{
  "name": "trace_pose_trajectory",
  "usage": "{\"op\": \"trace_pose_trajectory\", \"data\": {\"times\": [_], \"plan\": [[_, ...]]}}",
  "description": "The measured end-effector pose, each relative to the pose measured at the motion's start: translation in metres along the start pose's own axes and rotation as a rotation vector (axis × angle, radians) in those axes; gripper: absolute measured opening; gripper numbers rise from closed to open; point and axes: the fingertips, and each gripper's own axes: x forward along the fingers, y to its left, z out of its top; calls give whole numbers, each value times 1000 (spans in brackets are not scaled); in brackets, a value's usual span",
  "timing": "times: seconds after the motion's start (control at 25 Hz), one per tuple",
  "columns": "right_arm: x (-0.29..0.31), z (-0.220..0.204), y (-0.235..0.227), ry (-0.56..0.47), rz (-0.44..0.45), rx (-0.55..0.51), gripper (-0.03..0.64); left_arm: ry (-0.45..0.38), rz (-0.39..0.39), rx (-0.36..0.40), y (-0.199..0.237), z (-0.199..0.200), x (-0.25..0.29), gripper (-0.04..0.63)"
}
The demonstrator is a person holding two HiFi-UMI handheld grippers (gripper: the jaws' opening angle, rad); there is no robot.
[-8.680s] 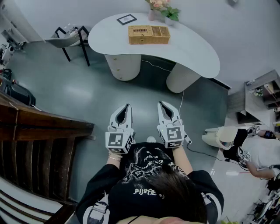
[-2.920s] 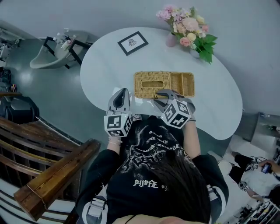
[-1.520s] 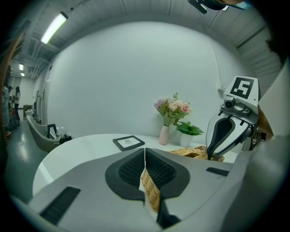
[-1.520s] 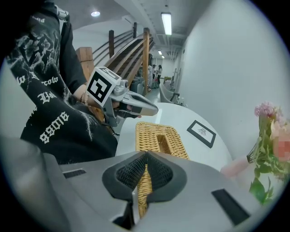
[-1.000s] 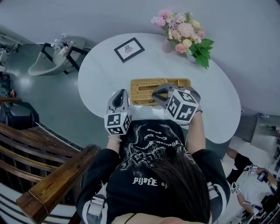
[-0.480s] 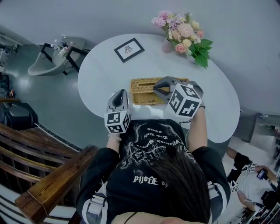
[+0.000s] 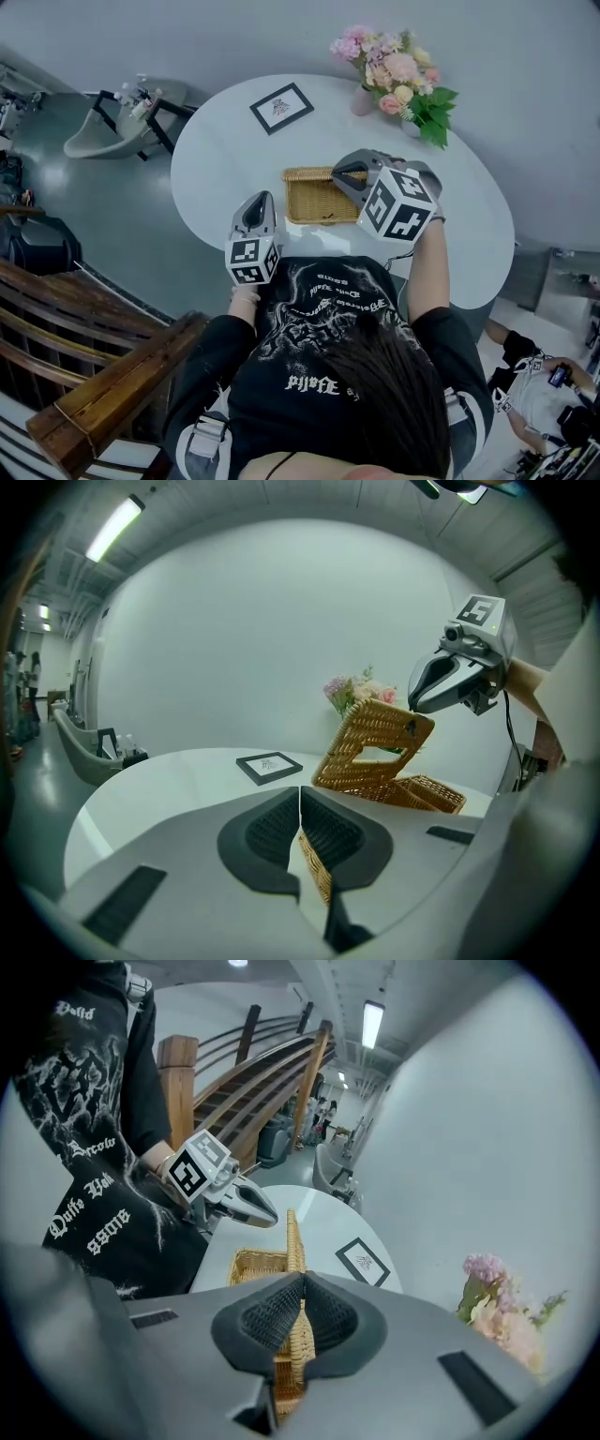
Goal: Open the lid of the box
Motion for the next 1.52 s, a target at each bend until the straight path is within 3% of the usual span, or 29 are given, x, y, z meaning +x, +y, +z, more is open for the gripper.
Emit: {"op": "trace_pose_trajectory", "data": {"times": [0.32, 0.64, 1.52], "plan": [[1, 0, -19, 2, -47, -46, 35, 10, 10, -6, 0, -5, -5, 25], [4, 3, -36, 24, -29, -85, 35, 35, 5, -17, -3, -11, -6, 25], [24, -4, -83, 10, -48, -61, 35, 116, -32, -33, -13, -25, 3, 25]]}}
